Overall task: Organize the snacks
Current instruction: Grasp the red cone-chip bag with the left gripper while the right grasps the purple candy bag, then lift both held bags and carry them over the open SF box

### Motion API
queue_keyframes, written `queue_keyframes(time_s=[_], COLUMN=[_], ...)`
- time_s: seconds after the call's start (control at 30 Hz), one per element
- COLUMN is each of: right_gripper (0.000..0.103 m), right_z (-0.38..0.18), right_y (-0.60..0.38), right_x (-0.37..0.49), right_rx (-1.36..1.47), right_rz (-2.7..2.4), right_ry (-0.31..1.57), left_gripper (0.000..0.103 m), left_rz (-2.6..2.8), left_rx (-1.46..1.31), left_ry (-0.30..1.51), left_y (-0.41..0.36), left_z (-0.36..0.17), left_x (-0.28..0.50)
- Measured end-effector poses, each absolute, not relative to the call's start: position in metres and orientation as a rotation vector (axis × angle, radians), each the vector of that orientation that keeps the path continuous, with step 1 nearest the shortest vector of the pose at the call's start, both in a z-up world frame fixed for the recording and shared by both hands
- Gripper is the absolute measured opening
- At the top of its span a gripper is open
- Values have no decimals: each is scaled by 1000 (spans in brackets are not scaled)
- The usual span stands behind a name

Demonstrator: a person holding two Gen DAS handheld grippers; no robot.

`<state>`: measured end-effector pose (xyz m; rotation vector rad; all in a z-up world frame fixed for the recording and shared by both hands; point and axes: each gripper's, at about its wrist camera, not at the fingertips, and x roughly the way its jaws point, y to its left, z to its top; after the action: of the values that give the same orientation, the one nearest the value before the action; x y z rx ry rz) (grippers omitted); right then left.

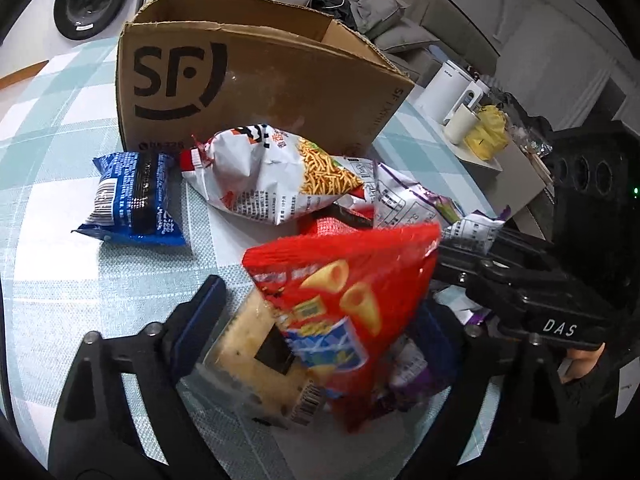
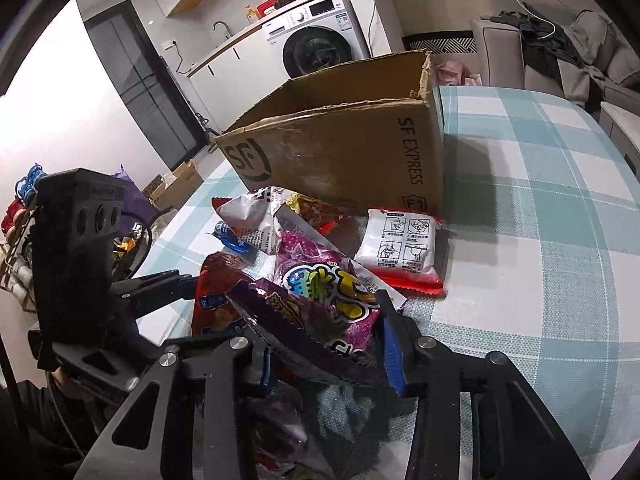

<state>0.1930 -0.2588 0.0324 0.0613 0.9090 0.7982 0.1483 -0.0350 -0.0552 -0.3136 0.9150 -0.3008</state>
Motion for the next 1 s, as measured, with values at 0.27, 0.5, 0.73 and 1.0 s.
queue_keyframes(time_s=[0.27,0.5,0.73,1.0], right_gripper=[42,42,42,42], right_z=[34,35,39,44], right_y=[-260,-264,-268,-273], right_x=[192,193,193,192], right_rx=[62,72,77,89], right_rz=[806,787,786,787], right_ry=[907,899,884,858], left_gripper=[50,45,45,45], left_rz=[-312,-314,-306,-282], left_rx=[-295,-278,-264,-260], left_ry=[855,824,801,753], left_y=[-32,-30,-28,-13], left_z=[-47,-41,-33,-18], left_x=[139,127,117,103])
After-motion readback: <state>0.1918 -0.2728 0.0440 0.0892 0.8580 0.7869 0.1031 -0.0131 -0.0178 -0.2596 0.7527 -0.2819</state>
